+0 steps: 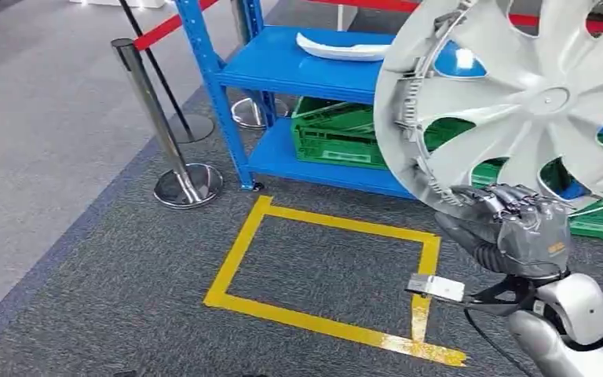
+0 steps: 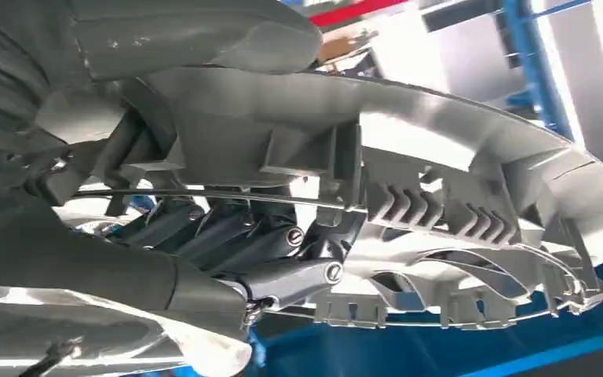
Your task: Take the parts from the cabinet and place them on the table.
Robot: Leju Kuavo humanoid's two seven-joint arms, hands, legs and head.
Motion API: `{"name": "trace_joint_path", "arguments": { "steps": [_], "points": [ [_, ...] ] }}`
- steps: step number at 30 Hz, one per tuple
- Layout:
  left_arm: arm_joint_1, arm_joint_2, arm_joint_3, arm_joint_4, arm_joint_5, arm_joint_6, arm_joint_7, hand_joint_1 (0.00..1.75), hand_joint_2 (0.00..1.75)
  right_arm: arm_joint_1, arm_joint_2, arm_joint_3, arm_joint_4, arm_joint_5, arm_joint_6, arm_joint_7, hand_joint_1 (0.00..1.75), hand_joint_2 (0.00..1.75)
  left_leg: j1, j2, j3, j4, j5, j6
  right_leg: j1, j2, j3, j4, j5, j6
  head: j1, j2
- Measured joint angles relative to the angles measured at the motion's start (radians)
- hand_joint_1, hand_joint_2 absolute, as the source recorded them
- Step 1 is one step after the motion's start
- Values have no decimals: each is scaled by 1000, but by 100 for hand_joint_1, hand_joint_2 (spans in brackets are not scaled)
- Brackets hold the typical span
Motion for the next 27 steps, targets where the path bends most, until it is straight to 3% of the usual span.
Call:
{"name": "trace_joint_path", "arguments": {
  "steps": [1,2,3,5,7,8,9,10,12,13,14,15,16,17,18,19,22,23,24,25,27],
  "points": [
    [0,0,0,0,0,0,-1,0,175,0,0,0,0,-9,2,-2,175,175,-2,11,48,-96,48,6,1,-12,2,0,-1,0,0,0],
    [0,0,0,0,0,0,-3,0,175,0,0,1,-3,-29,8,-9,175,175,-8,50,93,-185,85,17,3,-21,5,0,-2,0,0,0],
    [-2,0,0,0,0,0,-4,0,175,1,0,2,-6,-44,13,-15,175,175,-21,87,109,-212,71,20,9,-31,4,0,-4,3,0,0],
    [-4,0,1,0,0,0,-6,0,175,1,0,5,-8,-53,17,-18,175,175,-23,72,102,-226,72,30,12,-51,-1,3,-3,8,2,0],
    [2,0,2,0,1,0,-7,0,175,1,0,11,-9,-56,19,-21,175,175,-23,45,98,-234,78,40,11,-77,4,-1,-3,16,0,0],
    [4,-1,2,0,1,0,-6,0,175,0,0,13,-10,-56,19,-21,175,175,-15,36,102,-243,86,49,5,-37,-9,9,-22,24,2,0],
    [4,0,2,0,2,0,-7,0,175,2,0,14,-12,-60,19,-21,175,175,-14,26,100,-244,90,55,3,15,-21,41,-49,23,1,0],
    [2,-1,2,0,2,0,-7,0,175,2,0,14,-13,-60,20,-21,175,175,-13,16,97,-244,92,59,3,43,-47,107,-85,23,6,0],
    [1,-3,2,0,2,0,-7,0,175,4,0,16,-13,-61,20,-21,175,175,-14,-10,95,-243,94,62,4,61,-123,274,-151,26,6,0],
    [1,-4,2,0,2,0,-7,0,175,5,0,18,-13,-61,20,-21,175,175,-14,-22,95,-242,94,62,4,62,-143,315,-154,27,8,0],
    [2,-4,3,0,2,0,-7,0,175,6,0,19,-13,-61,20,-22,175,175,-14,-35,95,-241,95,62,3,62,-140,307,-136,28,7,0],
    [2,-4,3,0,2,0,-7,0,175,5,0,21,-13,-61,20,-25,175,175,-12,-50,95,-237,95,61,1,62,-116,253,-94,29,7,0],
    [2,-4,3,0,2,0,-7,0,175,5,0,23,-13,-61,20,-26,175,175,-10,-66,95,-232,94,60,-2,68,-76,168,-45,30,7,0],
    [2,-4,3,0,1,0,-7,0,175,4,0,24,-13,-60,19,-29,175,175,-8,-80,94,-225,91,55,-7,92,-31,76,-1,31,7,0],
    [2,-3,3,0,0,0,-7,0,175,4,0,25,-13,-57,19,-31,175,175,-10,-91,89,-220,88,49,-12,146,-12,46,-19,33,7,0],
    [-2,-3,3,0,-3,1,-7,0,175,6,0,28,-15,-54,19,-34,175,175,-12,-104,76,-204,88,43,-16,154,3,12,-24,31,6,0],
    [7,-3,3,0,-6,2,-15,0,175,7,0,35,-20,-49,19,-42,175,175,-5,-138,57,-207,104,20,-8,120,-4,27,-21,18,6,0],
    [9,0,3,0,0,0,-34,0,175,8,0,37,-23,-48,17,-45,175,175,-6,-124,54,-203,96,18,-16,103,-3,22,-16,9,7,0],
    [10,-3,4,0,5,-2,-52,0,175,15,0,38,-29,-46,17,-46,175,175,-13,-64,44,-180,76,10,-15,91,-2,22,-15,4,-2,0],
    [8,-3,4,0,18,-11,-67,0,175,22,0,39,-37,-46,15,-48,175,175,-10,-26,21,-126,42,2,-12,75,-2,22,-16,-4,-8,0],
    [1,-6,20,0,58,-14,-104,0,175,38,0,42,-49,-34,10,-50,175,175,-1,-4,-48,36,-32,-7,-7,41,-1,22,-18,-7,-7,0]
  ]
}}
